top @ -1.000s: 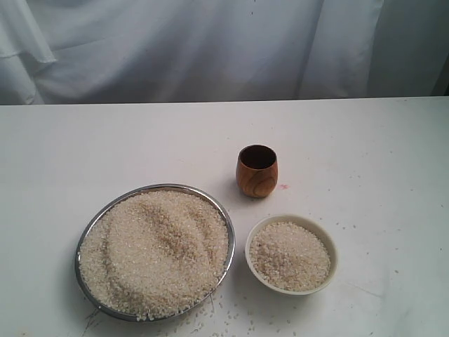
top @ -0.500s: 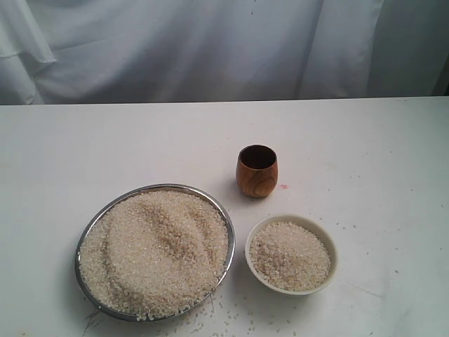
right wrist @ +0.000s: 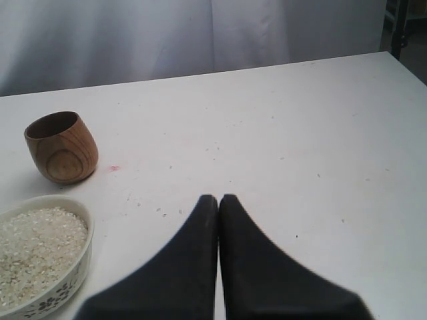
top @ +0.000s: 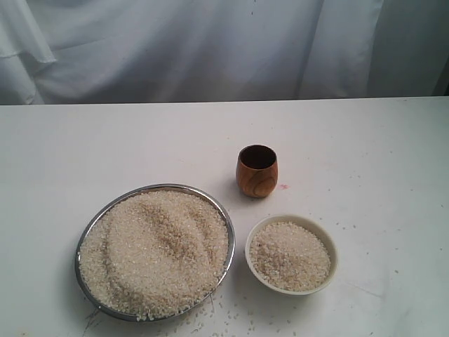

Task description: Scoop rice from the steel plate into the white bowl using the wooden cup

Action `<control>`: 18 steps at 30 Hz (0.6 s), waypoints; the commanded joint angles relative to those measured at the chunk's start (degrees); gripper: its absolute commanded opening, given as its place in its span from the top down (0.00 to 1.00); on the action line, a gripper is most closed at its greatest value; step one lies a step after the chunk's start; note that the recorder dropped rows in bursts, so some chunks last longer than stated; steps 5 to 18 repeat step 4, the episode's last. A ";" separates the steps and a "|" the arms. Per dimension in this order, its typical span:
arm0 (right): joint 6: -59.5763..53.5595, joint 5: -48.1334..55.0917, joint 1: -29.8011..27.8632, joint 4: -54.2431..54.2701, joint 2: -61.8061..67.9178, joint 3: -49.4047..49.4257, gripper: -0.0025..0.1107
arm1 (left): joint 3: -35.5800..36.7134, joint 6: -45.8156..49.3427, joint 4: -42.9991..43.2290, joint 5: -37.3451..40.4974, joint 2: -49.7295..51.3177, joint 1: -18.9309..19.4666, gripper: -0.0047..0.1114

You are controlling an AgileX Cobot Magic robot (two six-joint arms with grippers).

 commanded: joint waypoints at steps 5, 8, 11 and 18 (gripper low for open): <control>-0.17 0.14 0.11 -0.46 -0.26 0.20 0.98 | 0.28 -0.03 -0.09 -0.40 -0.24 0.11 0.96; -0.17 0.14 0.11 -0.46 -0.26 0.20 0.98 | 0.28 -0.03 -0.09 -0.40 -0.24 0.11 0.96; -0.17 0.14 0.11 -0.46 -0.26 0.20 0.98 | 0.28 -0.03 -0.09 -0.40 -0.24 0.11 0.96; -0.17 0.14 0.11 -0.46 -0.26 0.20 0.98 | 0.28 -0.03 -0.09 -0.40 -0.24 0.11 0.96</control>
